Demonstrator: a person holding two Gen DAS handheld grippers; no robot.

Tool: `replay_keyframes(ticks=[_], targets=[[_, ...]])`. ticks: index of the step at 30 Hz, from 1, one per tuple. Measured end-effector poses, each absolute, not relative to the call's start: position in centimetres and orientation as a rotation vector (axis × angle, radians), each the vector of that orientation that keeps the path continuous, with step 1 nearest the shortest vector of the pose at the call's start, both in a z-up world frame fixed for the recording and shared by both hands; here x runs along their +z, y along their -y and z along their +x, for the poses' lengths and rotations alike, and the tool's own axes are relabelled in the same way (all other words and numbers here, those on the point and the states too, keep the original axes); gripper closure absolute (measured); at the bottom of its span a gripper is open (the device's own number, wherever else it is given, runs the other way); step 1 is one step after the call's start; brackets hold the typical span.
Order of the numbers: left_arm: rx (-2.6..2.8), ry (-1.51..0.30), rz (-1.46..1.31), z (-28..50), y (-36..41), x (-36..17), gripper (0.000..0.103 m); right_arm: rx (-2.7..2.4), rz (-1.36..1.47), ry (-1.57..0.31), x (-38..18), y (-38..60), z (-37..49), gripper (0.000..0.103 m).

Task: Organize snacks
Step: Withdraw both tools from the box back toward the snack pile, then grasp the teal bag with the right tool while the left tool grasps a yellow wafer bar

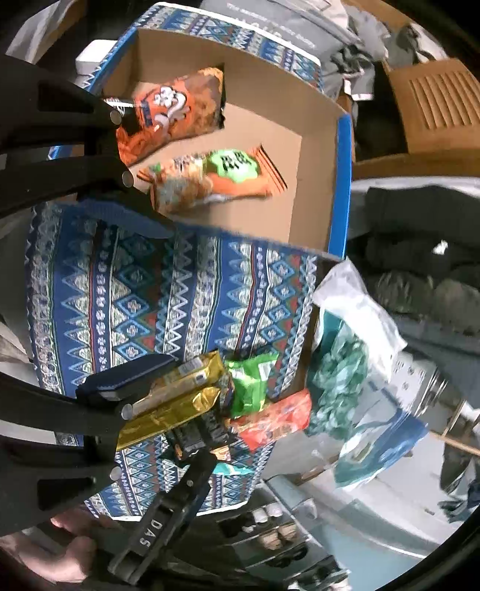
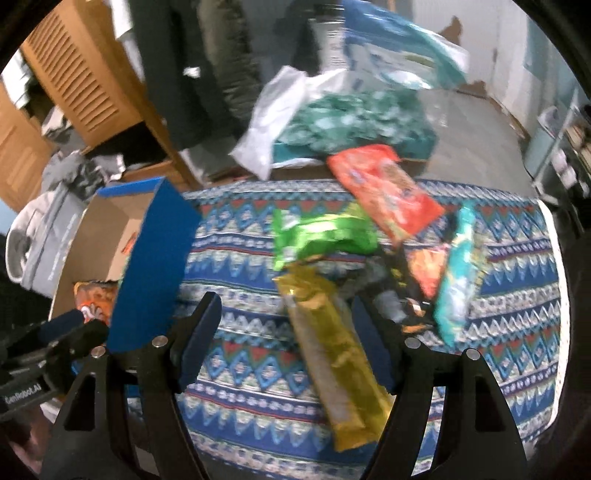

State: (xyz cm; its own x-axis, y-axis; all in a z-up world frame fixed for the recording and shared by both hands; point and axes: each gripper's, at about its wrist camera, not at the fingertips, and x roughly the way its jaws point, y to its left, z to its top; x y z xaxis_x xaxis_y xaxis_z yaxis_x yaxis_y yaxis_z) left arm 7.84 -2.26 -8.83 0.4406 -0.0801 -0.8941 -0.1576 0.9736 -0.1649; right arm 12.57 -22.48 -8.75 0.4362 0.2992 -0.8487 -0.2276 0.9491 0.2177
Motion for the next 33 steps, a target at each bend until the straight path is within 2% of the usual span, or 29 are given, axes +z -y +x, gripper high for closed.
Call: replay_keyframes(ticks=[10, 20, 33], targets=[[0.074, -1.141, -0.210, 11.1, 5.7, -10.7, 0.037, 0.191, 0.114, -1.101, -10.2, 29.5, 14.6, 0.029], [0.073, -1.218, -0.212, 14.0, 8.1, -14.4, 0.037, 0.091, 0.181, -1.186, -14.6, 35.2, 18.5, 0.029], [0.056, -1.296, -0.217, 15.6, 10.3, -18.3, 0.037, 0.037, 0.263, -1.272, -20.3, 37.9, 21.4, 0.029]])
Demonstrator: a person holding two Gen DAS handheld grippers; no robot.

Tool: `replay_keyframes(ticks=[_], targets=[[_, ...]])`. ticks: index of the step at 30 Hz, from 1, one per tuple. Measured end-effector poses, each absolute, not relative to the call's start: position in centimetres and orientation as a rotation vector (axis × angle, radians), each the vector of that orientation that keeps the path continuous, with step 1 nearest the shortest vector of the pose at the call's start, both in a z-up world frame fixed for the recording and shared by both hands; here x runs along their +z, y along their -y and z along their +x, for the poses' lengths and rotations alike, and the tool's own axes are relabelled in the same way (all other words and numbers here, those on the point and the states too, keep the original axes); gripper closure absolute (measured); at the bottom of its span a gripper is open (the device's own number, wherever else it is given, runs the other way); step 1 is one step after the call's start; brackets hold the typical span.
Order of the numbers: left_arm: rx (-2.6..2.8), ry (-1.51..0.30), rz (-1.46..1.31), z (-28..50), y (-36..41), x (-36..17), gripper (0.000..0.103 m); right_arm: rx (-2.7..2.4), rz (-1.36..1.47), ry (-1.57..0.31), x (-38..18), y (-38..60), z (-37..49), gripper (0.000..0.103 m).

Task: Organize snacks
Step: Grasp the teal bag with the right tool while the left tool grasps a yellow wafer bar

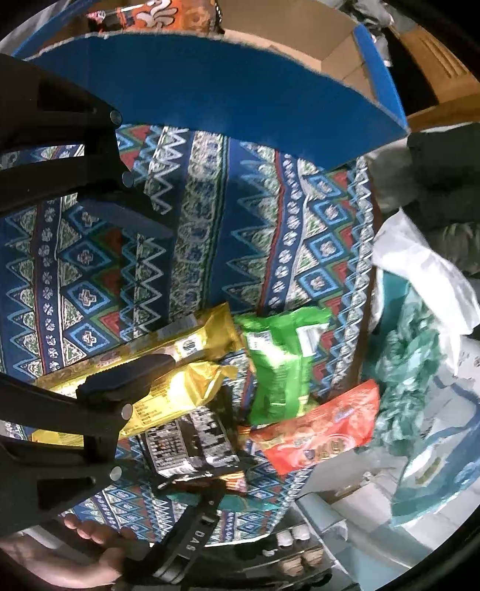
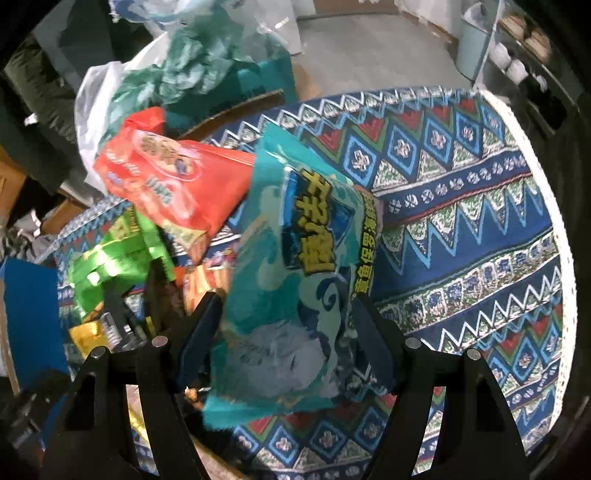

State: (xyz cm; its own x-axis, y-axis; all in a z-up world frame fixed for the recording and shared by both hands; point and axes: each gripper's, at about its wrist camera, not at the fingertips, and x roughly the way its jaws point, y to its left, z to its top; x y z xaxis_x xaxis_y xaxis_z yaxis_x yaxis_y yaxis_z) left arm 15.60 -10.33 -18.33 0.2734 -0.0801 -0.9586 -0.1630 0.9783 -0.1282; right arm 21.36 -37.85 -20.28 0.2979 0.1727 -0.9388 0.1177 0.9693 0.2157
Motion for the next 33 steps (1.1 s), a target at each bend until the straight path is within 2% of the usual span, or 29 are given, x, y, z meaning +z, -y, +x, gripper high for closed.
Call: replay_keyframes(ticks=[4, 5, 8, 11, 14, 22, 28, 33], targets=[[0.054, -1.329, -0.189, 15.4, 11.1, -19.6, 0.037, 0.056, 0.314, -1.260, -20.9, 38.9, 21.0, 0.031], [0.054, -1.334, -0.190, 15.3, 11.1, -19.8, 0.037, 0.057, 0.318, -1.261, -20.9, 39.0, 20.9, 0.040], [0.053, -1.353, -0.193, 15.0, 11.3, -20.4, 0.037, 0.043, 0.316, -1.260, -20.6, 39.6, 20.2, 0.057], [0.049, -1.361, -0.184, 14.6, 11.6, -20.8, 0.037, 0.036, 0.289, -1.270, -20.4, 39.8, 19.2, 0.067], [0.043, -1.374, -0.193, 14.1, 11.7, -21.1, 0.037, 0.040, 0.271, -1.277, -20.3, 40.0, 17.9, 0.072], [0.018, -1.390, -0.223, 13.1, 12.9, -21.8, 0.032, 0.042, 0.227, -1.314, -19.6, 39.6, 13.3, 0.075], [0.024, -1.383, -0.249, 13.1, 14.0, -22.4, 0.023, 0.050, 0.246, -1.313, -19.4, 40.2, 10.7, 0.075], [0.082, -1.385, -0.298, 12.0, 12.6, -22.2, 0.022, 0.049, 0.280, -1.308, -19.5, 41.0, 10.7, 0.072]])
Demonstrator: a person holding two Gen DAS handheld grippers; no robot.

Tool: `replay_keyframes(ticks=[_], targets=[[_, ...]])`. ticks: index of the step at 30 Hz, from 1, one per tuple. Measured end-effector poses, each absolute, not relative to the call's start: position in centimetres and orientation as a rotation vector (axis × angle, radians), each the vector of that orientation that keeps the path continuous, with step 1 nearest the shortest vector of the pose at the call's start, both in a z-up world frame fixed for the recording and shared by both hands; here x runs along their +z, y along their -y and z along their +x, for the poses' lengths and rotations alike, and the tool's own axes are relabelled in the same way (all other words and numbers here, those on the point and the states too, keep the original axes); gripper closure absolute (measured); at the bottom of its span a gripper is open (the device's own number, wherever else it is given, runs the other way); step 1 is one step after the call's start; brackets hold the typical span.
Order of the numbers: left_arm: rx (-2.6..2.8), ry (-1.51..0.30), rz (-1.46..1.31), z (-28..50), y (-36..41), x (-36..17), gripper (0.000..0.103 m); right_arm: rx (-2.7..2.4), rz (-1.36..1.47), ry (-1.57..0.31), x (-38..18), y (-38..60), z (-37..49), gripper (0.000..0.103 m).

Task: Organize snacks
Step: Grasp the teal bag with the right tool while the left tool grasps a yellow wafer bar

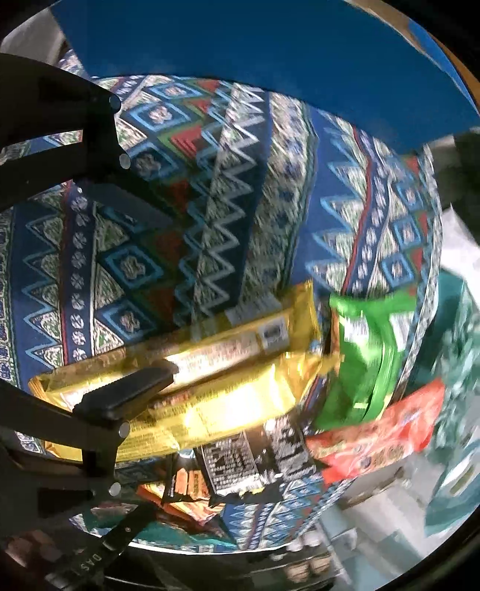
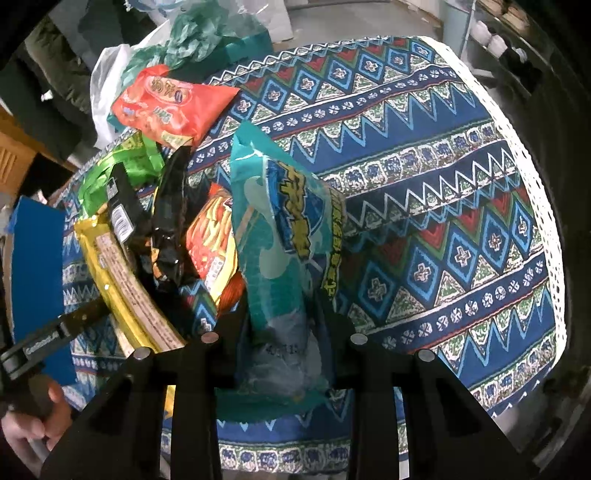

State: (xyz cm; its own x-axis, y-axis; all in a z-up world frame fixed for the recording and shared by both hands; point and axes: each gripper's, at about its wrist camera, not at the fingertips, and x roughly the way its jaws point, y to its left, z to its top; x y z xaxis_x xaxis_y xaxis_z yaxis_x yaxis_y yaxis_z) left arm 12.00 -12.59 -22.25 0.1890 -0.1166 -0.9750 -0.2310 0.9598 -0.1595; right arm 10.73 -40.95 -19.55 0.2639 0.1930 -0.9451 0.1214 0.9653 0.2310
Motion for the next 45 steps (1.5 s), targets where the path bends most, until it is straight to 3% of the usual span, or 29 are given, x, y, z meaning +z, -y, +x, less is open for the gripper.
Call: replay_keyframes(ticks=[2, 8, 19, 30, 32, 33, 35, 41, 45], targets=[[0.095, -1.379, -0.301, 11.5, 12.1, -22.3, 0.022, 0.049, 0.294, -1.318, -20.0, 41.0, 11.1, 0.062], [0.069, -1.368, -0.326, 11.1, 11.8, -22.4, 0.022, 0.042, 0.287, -1.327, -20.6, 40.1, 11.9, 0.057], [0.026, -1.383, -0.465, 13.8, 14.1, -24.2, 0.022, 0.048, 0.304, -1.317, -20.9, 40.0, 12.1, 0.056], [0.035, -1.398, -0.293, 14.9, 18.4, -24.6, 0.022, 0.021, 0.254, -1.304, -20.9, 40.2, 12.5, 0.050], [0.034, -1.400, -0.237, 14.8, 19.2, -24.6, 0.031, 0.017, 0.248, -1.294, -21.0, 40.2, 12.6, 0.050], [0.019, -1.396, -0.231, 14.7, 19.4, -24.6, 0.043, 0.017, 0.245, -1.290, -21.0, 40.1, 12.7, 0.050], [-0.017, -1.406, -0.257, 14.5, 19.5, -24.5, 0.059, 0.013, 0.237, -1.284, -21.1, 40.1, 12.8, 0.062], [-0.016, -1.402, -0.308, 13.2, 17.2, -23.8, 0.071, 0.008, 0.189, -1.247, -20.0, 40.1, 12.4, 0.078], [-0.025, -1.384, -0.289, 12.1, 15.7, -22.6, 0.074, 0.014, 0.180, -1.235, -19.2, 40.0, 12.0, 0.082]])
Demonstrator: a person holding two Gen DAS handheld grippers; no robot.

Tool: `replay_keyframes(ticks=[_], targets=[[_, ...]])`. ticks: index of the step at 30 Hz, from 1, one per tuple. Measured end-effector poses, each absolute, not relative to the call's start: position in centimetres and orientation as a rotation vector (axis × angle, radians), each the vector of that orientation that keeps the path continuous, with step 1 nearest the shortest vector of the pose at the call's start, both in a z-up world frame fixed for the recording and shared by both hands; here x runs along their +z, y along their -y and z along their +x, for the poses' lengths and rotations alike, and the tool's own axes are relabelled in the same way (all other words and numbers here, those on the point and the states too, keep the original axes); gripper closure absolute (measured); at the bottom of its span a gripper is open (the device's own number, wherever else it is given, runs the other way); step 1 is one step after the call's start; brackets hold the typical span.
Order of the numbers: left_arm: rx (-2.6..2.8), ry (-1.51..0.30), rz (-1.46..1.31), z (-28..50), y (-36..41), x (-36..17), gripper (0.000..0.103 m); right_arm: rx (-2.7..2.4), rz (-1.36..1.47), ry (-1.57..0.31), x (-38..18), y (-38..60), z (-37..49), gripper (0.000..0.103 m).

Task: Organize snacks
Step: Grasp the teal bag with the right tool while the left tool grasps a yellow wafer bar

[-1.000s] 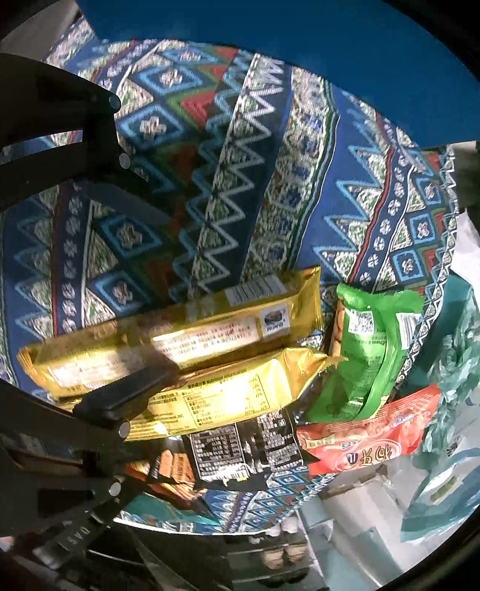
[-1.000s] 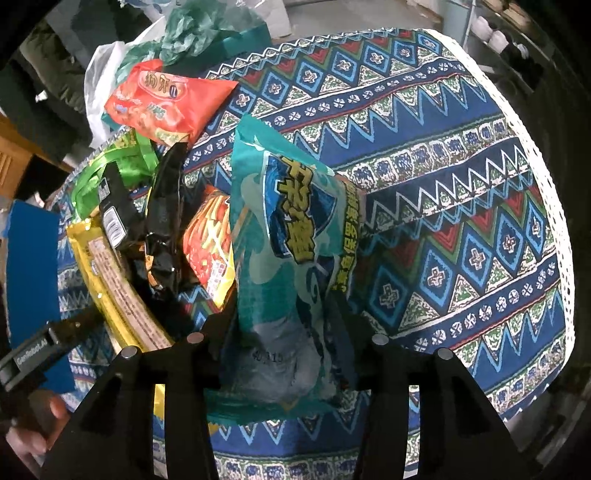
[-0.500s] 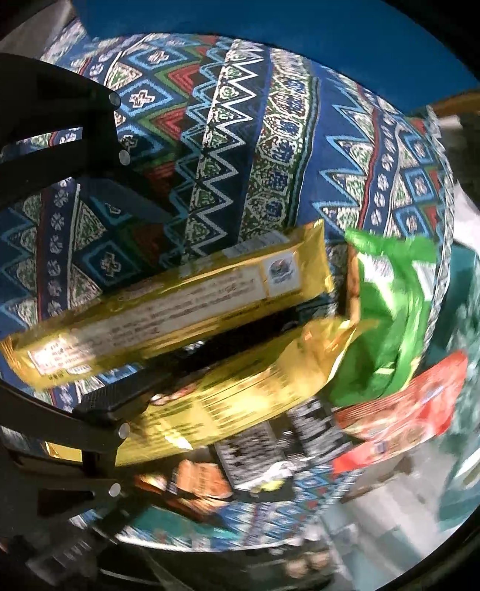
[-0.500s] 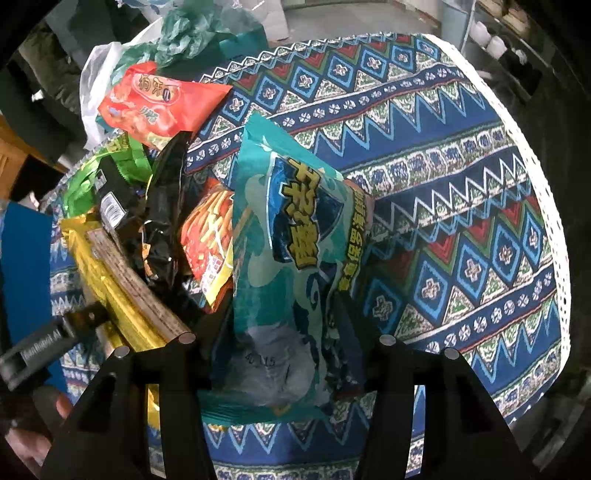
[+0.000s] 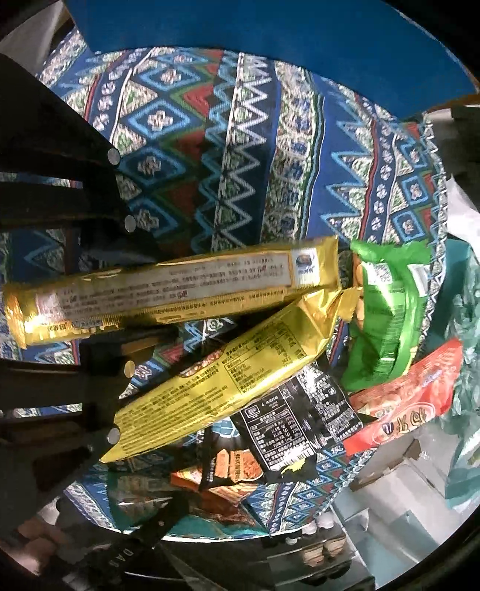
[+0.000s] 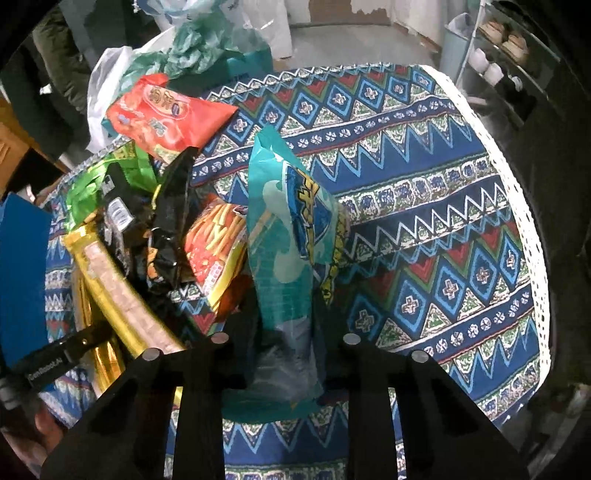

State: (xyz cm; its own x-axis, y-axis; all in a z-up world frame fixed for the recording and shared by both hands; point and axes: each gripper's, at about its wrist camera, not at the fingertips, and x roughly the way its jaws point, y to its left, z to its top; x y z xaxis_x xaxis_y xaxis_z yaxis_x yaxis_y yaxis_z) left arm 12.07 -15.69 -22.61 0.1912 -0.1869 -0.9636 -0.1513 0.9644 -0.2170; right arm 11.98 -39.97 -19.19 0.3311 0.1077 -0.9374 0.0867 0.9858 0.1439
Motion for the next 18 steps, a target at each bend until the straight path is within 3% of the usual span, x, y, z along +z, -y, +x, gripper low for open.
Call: replay_keyframes(ticks=[18], targets=[[-0.063, -1.251, -0.263, 8.0, 10.3, -17.0, 0.075, 0.057, 0.223, -1.095, -13.4, 39.0, 9.4, 0.084]])
